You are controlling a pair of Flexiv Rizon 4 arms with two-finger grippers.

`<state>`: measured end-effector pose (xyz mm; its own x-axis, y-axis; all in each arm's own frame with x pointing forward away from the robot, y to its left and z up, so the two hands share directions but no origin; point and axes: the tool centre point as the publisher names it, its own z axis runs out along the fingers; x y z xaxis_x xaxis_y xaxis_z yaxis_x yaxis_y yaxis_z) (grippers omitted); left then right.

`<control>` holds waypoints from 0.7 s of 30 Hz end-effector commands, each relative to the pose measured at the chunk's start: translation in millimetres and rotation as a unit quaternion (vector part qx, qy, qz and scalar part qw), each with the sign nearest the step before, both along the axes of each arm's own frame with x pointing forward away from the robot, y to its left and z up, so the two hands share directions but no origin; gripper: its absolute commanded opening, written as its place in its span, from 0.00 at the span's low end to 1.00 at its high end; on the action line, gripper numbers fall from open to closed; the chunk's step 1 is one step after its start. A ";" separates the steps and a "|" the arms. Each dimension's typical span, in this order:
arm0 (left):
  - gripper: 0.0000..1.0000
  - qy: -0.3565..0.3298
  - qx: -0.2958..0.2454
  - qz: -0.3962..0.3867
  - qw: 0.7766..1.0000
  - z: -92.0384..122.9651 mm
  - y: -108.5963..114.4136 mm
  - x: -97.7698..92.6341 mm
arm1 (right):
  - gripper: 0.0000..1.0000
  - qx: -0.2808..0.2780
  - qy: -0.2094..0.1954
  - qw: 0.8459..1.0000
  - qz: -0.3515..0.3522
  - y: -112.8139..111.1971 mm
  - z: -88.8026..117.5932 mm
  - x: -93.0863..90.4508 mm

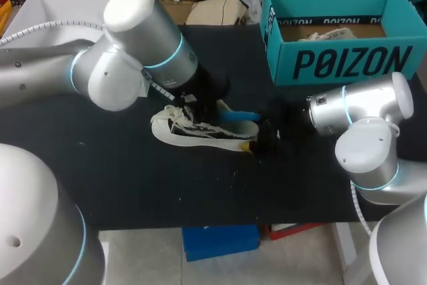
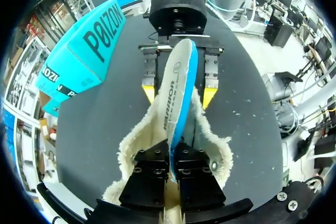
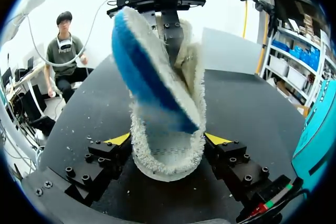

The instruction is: Take the shoe out of the shoebox, open the shoe tongue, remove and reinsert the insole, then place the shoe into the shoebox

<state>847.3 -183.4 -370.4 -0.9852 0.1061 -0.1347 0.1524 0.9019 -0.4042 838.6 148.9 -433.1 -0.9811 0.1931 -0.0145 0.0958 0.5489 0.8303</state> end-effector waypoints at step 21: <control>0.36 -0.021 -0.022 -0.074 0.997 -13.9 -45.5 1.7 | 0.00 0.000 0.000 1.000 -0.001 1.6 -2.9 -0.4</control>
<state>850.1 -223.6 -382.1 -0.9523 0.2466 -0.1797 0.3020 0.8460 -0.4395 838.6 148.9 -433.0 -0.9811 0.1931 -0.0144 0.0959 0.5489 0.8304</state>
